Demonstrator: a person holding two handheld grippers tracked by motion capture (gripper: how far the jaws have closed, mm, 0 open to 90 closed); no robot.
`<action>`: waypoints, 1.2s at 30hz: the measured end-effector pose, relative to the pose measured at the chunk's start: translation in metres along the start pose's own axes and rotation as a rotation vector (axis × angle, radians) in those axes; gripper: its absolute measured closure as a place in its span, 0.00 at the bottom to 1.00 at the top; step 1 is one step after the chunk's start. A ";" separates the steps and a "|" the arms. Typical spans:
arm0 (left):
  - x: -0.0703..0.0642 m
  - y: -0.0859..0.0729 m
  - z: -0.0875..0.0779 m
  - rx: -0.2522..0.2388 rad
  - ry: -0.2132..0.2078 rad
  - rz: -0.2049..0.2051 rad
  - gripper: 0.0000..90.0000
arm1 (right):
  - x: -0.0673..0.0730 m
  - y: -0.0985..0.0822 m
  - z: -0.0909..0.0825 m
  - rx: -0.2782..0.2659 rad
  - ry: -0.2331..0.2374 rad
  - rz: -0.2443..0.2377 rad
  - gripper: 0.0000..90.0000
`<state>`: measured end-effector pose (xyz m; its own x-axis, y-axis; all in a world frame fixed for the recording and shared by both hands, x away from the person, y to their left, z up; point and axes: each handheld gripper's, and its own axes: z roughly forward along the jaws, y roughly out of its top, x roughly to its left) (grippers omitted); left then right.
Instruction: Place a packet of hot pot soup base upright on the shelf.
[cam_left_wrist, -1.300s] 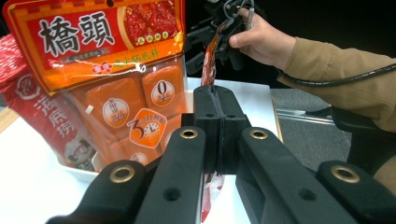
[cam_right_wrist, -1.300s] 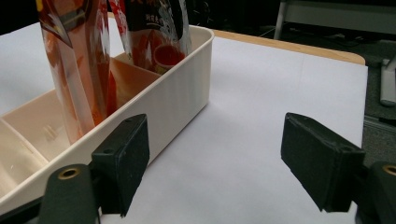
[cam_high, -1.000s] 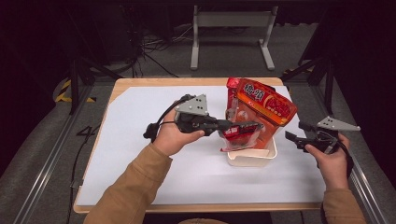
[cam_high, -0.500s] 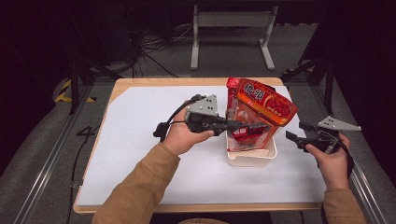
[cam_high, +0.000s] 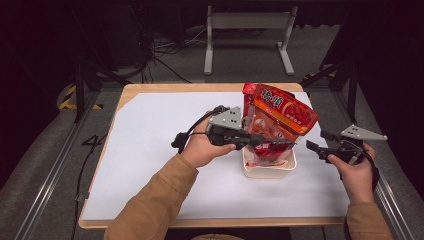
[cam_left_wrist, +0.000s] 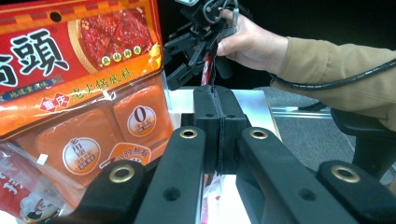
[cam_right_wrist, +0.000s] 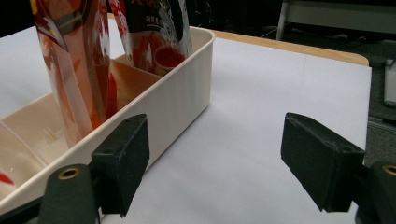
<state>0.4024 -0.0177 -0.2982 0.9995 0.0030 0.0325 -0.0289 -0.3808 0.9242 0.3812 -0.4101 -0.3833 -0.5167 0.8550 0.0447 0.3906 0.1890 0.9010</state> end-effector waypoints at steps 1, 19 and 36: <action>0.001 -0.001 0.001 0.000 0.000 0.000 1.00 | 0.000 0.000 0.000 0.000 0.000 0.000 0.27; 0.014 -0.028 0.019 0.025 -0.003 -0.056 0.99 | 0.000 -0.001 0.000 0.001 0.001 0.002 0.27; 0.016 -0.037 0.030 0.076 0.004 -0.087 0.95 | -0.001 0.000 0.002 0.003 0.006 0.002 0.27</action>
<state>0.4202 -0.0317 -0.3434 0.9981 0.0423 -0.0446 0.0588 -0.4482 0.8920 0.3831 -0.4098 -0.3841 -0.5205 0.8525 0.0493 0.3937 0.1884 0.8997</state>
